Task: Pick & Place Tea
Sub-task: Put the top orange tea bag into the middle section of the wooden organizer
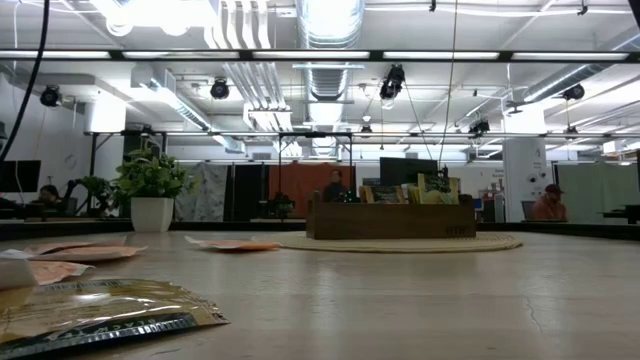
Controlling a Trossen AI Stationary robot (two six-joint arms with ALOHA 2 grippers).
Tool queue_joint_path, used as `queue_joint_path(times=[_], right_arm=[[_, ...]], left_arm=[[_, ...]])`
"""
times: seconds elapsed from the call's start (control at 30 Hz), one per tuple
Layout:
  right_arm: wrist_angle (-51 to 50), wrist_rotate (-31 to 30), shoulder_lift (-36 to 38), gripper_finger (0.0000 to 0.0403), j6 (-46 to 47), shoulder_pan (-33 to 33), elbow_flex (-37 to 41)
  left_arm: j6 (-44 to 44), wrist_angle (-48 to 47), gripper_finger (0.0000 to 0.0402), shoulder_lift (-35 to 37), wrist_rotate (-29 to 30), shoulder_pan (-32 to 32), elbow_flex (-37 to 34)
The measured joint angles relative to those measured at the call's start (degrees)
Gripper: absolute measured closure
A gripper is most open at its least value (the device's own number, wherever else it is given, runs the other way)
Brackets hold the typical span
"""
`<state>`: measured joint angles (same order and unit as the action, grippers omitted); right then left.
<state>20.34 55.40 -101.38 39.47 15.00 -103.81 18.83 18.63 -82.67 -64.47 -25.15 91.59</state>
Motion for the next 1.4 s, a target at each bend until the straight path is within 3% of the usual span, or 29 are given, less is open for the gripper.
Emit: queue_joint_path(times=[0.3, 0.43, 0.6, 0.73, 0.93, 1.1, 1.2, 1.3, 1.4], right_arm=[[0.0, 0.2, 0.0, 0.0384, -0.9, -0.1, 0.0], [0.0, 0.4, 0.0, 0.0387, -1.1, -0.1, 0.0], [0.5, 1.4, 0.0, 0.0388, -1.8, 0.1, -0.1], [0.4, 2.0, 0.1, 0.0389, -1.8, 0.5, -0.1], [-0.1, 5.3, 0.0, 0.0389, -1.7, 0.2, 0.0], [-0.9, 6.3, 0.4, 0.0390, -0.9, 0.6, 0.0], [-5.7, 8.1, 0.9, 0.0390, -1.9, 1.2, 0.0], [-16.4, 7.9, 1.6, 0.0390, -8.5, 2.3, 0.0], [-26.5, 6.1, 2.0, 0.0390, -15.2, 3.5, 0.0]], left_arm=[[-0.7, 0.2, 0.0402, -0.6, -0.3, 0.0, 0.2], [-1.9, 0.2, 0.0401, -0.6, -0.1, 0.0, 0.3], [-12.9, 1.1, 0.0401, -0.6, 3.9, 0.0, 0.3], [-16.1, 1.3, 0.0391, -0.6, 5.3, 0.0, 0.3], [-20.0, 1.6, 0.0319, -0.3, 8.3, -0.3, 0.4], [-23.8, 0.0, 0.0254, 0.6, 7.3, -0.7, 0.3], [-25.5, -3.3, 0.0235, 2.2, 6.9, -0.9, 0.3], [-25.5, -9.8, 0.0230, 4.3, 7.5, -1.0, 0.3], [-24.2, -18.3, 0.0229, 6.6, 14.2, -1.1, 0.3]])
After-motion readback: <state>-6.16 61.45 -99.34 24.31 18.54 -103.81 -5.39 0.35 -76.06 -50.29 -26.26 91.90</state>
